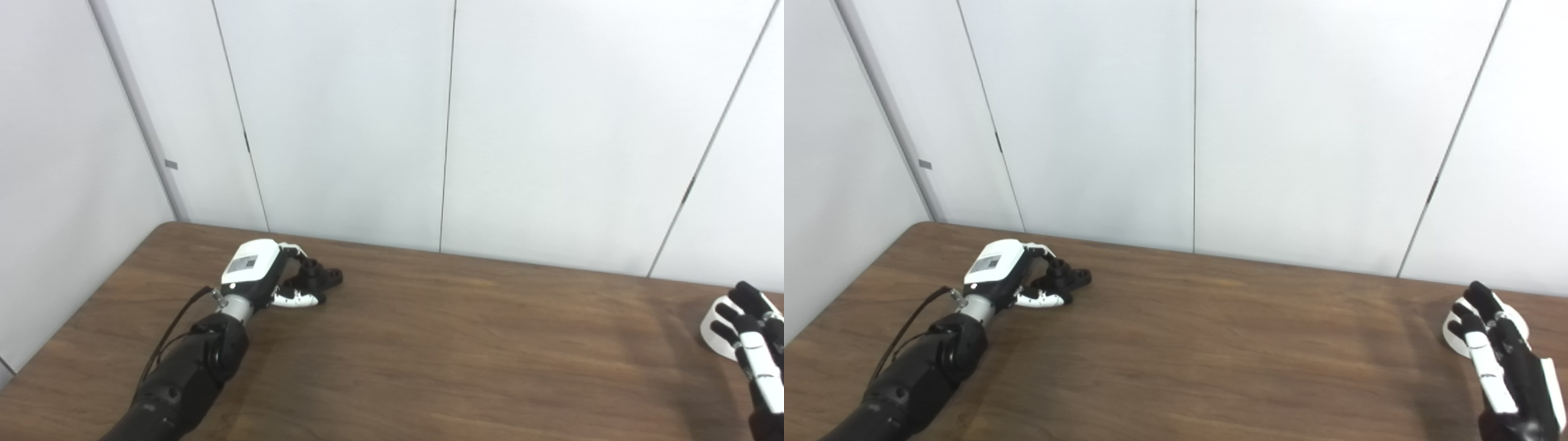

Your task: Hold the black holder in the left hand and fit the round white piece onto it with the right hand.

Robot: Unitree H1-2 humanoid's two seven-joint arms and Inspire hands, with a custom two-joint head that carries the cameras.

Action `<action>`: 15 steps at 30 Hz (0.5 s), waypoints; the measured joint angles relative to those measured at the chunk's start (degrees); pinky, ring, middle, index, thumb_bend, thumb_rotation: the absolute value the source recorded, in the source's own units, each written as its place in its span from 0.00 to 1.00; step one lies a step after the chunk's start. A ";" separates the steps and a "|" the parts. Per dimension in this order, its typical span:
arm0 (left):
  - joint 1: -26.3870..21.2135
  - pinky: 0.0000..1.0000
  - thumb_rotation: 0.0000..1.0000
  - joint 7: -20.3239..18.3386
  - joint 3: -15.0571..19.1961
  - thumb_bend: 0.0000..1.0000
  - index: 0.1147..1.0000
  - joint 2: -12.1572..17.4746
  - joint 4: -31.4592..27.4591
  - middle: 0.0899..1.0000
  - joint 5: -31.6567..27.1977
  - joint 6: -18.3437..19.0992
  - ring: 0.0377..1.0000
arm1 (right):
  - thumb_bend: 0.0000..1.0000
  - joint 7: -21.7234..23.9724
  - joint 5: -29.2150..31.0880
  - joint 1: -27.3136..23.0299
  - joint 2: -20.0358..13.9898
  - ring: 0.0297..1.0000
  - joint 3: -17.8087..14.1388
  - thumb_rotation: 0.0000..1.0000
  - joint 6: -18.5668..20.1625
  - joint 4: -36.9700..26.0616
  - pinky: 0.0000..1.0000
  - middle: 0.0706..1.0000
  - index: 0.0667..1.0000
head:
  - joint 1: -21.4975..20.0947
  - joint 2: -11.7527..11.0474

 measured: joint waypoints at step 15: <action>0.01 0.77 0.22 1.64 -0.36 0.90 0.52 0.06 -0.18 0.69 1.17 -1.59 0.77 | 0.39 -0.27 0.28 -0.15 -0.05 0.87 0.03 0.64 -0.01 -0.18 0.87 0.90 0.86 | 0.26 0.44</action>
